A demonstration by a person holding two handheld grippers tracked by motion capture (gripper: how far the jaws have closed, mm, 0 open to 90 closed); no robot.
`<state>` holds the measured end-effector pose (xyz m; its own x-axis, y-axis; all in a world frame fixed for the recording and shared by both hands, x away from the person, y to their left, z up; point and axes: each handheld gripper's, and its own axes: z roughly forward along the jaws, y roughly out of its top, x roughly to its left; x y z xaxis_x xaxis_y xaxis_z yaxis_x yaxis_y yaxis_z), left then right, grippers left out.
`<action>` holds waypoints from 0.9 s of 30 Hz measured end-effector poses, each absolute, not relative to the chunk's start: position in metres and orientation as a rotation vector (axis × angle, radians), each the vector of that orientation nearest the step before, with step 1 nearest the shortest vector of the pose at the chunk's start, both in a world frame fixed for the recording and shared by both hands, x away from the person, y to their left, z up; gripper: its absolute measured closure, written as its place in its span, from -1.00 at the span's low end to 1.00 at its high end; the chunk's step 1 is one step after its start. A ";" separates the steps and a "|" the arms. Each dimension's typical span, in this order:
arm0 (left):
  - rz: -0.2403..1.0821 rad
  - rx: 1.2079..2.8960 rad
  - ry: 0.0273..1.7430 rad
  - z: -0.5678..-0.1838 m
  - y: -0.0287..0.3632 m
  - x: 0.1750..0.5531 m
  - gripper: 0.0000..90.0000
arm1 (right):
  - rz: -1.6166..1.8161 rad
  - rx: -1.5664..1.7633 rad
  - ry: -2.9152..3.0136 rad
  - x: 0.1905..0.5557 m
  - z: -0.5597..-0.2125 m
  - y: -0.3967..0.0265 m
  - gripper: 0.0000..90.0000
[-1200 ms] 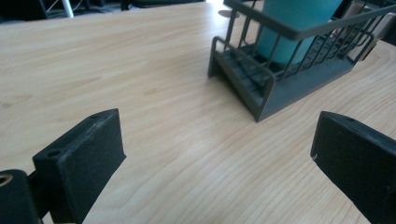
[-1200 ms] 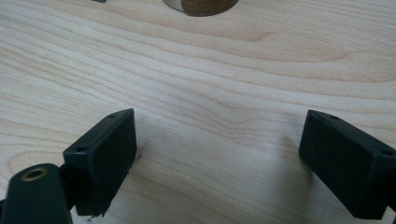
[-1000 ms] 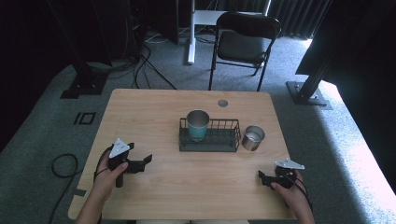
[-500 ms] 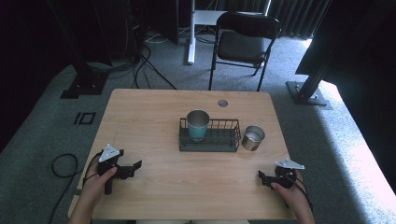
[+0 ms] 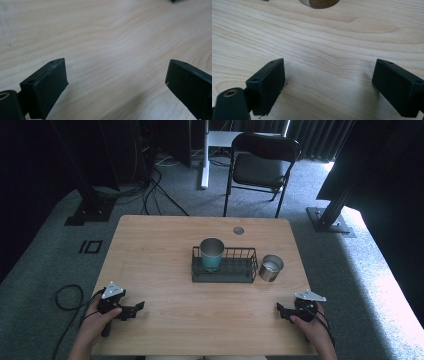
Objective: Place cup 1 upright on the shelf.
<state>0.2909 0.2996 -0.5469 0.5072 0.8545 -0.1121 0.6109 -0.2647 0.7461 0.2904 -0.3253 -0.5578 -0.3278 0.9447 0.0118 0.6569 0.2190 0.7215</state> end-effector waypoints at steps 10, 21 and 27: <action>0.424 2.021 1.248 -0.554 0.307 0.289 -0.90 | 0.892 1.478 2.065 0.290 -0.558 -0.325 -0.76; 0.576 2.019 1.413 -0.555 0.297 0.290 -0.94 | 0.892 1.477 2.066 0.290 -0.558 -0.325 -0.76; 0.576 2.019 1.414 -0.555 0.297 0.290 -0.94 | 0.893 1.477 2.066 0.290 -0.558 -0.325 -0.76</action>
